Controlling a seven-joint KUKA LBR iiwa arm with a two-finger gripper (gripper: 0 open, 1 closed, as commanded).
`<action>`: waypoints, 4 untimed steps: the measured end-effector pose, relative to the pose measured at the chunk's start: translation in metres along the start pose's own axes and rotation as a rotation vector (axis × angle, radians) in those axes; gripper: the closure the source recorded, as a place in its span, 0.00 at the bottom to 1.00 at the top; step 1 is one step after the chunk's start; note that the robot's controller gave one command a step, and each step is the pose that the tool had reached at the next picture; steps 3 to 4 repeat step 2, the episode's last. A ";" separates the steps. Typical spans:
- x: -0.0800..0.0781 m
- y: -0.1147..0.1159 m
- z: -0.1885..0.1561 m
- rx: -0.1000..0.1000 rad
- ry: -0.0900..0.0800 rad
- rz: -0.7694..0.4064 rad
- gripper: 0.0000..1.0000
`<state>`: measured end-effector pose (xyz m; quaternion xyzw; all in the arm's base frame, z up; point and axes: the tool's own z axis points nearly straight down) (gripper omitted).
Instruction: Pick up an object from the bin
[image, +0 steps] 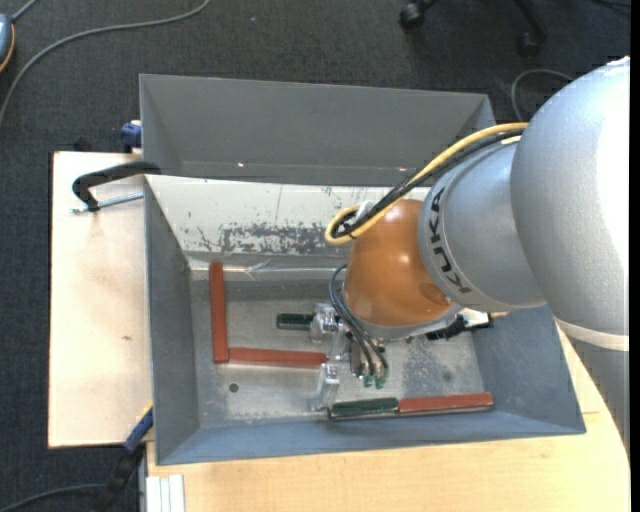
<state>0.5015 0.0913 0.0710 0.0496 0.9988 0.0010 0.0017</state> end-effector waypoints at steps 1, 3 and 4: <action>0.000 0.000 0.001 0.001 0.001 0.000 1.00; -0.026 -0.006 -0.141 0.001 -0.002 -0.089 1.00; -0.026 -0.006 -0.141 0.001 -0.002 -0.089 1.00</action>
Offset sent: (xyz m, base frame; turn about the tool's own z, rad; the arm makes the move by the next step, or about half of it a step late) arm 0.0000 0.0000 0.0000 0.0000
